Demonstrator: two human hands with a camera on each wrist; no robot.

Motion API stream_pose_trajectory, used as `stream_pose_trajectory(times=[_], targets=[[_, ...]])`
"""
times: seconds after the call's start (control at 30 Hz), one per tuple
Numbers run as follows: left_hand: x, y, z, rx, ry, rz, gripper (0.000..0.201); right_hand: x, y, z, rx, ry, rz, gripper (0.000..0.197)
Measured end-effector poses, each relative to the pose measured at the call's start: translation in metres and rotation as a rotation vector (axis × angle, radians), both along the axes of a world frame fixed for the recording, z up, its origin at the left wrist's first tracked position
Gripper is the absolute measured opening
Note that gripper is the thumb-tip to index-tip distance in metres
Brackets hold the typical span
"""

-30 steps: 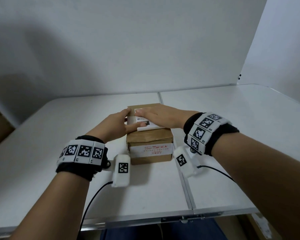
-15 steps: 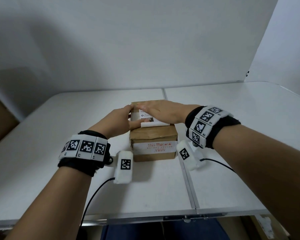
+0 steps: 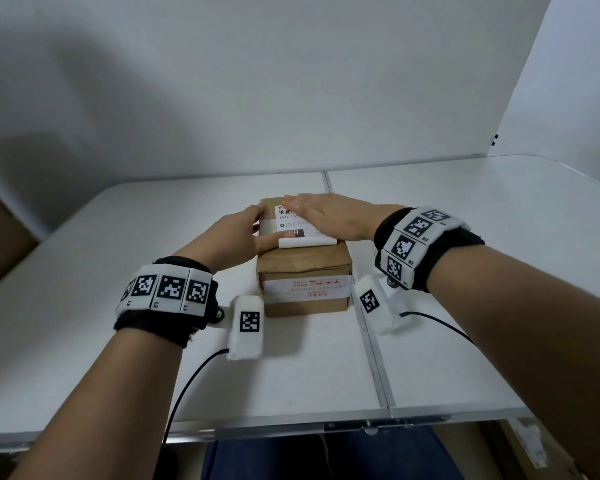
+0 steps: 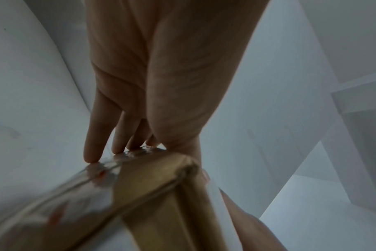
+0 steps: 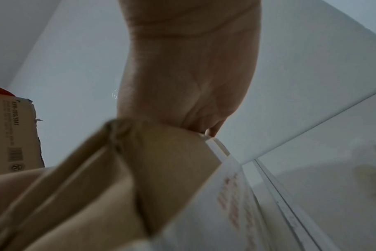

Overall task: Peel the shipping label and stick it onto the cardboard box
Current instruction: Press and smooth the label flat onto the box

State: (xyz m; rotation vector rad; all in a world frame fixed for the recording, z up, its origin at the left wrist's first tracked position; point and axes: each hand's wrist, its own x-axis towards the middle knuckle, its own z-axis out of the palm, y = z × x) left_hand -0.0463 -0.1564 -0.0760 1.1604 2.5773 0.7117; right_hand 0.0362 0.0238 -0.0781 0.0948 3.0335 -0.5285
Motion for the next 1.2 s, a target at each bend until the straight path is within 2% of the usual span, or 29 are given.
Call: stream_pose_trajectory(times=[0.2,0.37,0.5,0.63,0.73,0.83,1.07,1.2], targets=[[0.002,0.001,-0.001,0.023,-0.025,0.010,0.079,0.021,0.007,-0.001,-0.029,0.016,-0.073,0.053],[0.006,0.000,-0.003,0.160,-0.247,0.052,0.078,0.024,0.007,-0.005,-0.051,0.039,-0.082,0.053],[0.003,0.003,-0.004,0.190,-0.253,0.064,0.075,0.016,0.007,-0.002,-0.059,0.006,-0.087,0.052],[-0.005,0.007,-0.002,0.251,-0.250,0.098,0.063,0.015,0.007,0.000,-0.185,0.033,-0.128,0.052],[-0.011,0.010,0.000,0.283,-0.311,0.118,0.054,0.021,0.008,-0.004,-0.231,0.042,-0.152,0.057],[-0.009,0.013,0.002,0.277,-0.369,0.136,0.051,0.025,0.007,-0.006,-0.190,0.035,-0.175,0.061],[-0.007,0.014,-0.001,0.287,-0.359,0.131,0.051,0.050,-0.012,-0.002,-0.173,0.110,-0.157,0.052],[-0.004,0.015,-0.002,0.314,-0.360,0.135,0.049,0.062,-0.020,-0.001,-0.156,0.067,-0.182,0.052]])
